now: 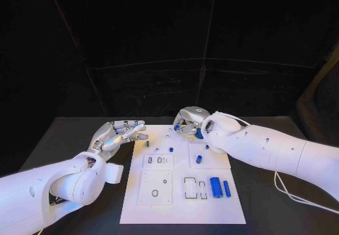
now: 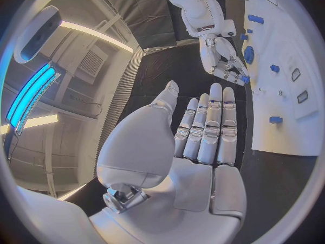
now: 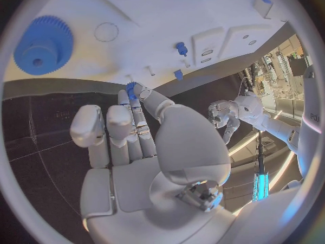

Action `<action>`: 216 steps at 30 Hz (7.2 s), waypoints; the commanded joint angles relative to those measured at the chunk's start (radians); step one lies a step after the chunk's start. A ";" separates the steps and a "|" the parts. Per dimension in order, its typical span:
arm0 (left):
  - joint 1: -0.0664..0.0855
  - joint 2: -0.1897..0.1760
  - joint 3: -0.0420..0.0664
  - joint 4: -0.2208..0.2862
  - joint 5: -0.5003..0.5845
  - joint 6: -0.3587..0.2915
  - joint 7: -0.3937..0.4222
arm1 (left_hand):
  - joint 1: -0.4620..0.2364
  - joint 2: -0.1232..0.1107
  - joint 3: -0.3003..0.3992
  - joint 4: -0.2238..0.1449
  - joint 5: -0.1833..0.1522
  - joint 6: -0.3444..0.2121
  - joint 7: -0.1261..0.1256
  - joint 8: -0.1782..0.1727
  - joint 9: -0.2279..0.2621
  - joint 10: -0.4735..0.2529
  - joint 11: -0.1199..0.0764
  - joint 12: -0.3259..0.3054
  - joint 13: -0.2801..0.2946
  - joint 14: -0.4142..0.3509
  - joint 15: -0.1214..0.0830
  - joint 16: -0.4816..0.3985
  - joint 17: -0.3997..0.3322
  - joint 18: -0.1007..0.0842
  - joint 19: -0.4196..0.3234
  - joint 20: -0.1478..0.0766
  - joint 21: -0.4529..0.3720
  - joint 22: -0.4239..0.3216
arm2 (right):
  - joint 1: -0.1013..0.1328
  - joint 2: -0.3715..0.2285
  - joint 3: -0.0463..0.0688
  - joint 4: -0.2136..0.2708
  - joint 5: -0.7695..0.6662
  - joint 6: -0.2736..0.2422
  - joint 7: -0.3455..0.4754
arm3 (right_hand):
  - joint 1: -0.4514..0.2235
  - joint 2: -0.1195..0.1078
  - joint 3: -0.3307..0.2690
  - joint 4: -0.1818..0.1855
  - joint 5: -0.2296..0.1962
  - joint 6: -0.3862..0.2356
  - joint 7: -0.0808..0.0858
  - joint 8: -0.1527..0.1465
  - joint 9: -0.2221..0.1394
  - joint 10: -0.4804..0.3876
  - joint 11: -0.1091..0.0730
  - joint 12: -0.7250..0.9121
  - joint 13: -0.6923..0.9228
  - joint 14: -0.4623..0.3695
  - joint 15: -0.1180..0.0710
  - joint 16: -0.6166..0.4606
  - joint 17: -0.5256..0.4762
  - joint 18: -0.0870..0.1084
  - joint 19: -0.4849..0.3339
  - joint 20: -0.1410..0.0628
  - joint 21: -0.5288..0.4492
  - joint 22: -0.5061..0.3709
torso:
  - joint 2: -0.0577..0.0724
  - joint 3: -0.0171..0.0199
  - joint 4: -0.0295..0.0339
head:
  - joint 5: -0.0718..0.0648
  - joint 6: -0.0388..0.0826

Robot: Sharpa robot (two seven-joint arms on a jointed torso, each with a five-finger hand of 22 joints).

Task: Assemble the parts on the task board

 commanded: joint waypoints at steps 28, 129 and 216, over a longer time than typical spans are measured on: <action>0.013 0.002 0.001 -0.003 -0.006 0.024 -0.009 | -0.001 0.012 0.003 -0.007 -0.005 0.000 0.008 -0.005 -0.001 0.002 0.006 -0.009 -0.001 0.003 0.005 -0.007 0.003 0.006 0.001 0.003 -0.006 -0.001 | 0.008 0.110 0.002 -0.122 -0.060 0.064 -0.063 | -0.010 -0.022 0.010 0.015 -0.007 -0.003 0.003 -0.005 -0.002 -0.011 0.004 -0.003 -0.002 0.009 0.003 0.013 0.002 -0.016 0.002 0.002 0.008 0.006 | 0.011 -0.0033 0.0055 | 0.007 0.000; 0.016 0.005 0.000 -0.039 -0.006 0.045 -0.026 | 0.000 0.018 0.004 -0.015 -0.005 -0.003 0.009 -0.012 -0.001 -0.003 0.007 -0.017 -0.001 0.003 0.007 -0.016 0.006 0.006 0.003 0.004 -0.012 -0.004 | 0.007 -0.185 0.042 0.129 0.032 0.039 -0.144 | 0.211 -0.039 -0.306 0.427 0.075 0.011 -0.056 0.075 0.017 0.145 -0.072 0.950 0.966 0.057 -0.053 0.328 0.467 -0.069 0.167 -0.047 0.137 0.284 | 0.014 -0.0038 -0.0051 | -0.011 -0.005; 0.016 0.003 0.000 -0.045 -0.006 0.055 -0.033 | 0.002 0.022 0.006 -0.021 -0.005 -0.004 0.009 -0.015 -0.001 -0.003 0.008 -0.021 -0.001 0.002 0.007 -0.021 0.007 0.006 0.003 0.005 -0.016 -0.005 | -0.014 -0.116 0.010 0.210 0.100 -0.110 -0.098 | 0.070 -0.096 -0.447 0.492 0.152 -0.122 -0.013 0.000 -0.001 0.100 -0.031 0.889 0.959 0.058 -0.017 0.329 0.495 -0.071 0.171 -0.012 0.138 0.298 | 0.014 -0.0028 -0.0118 | 0.008 -0.008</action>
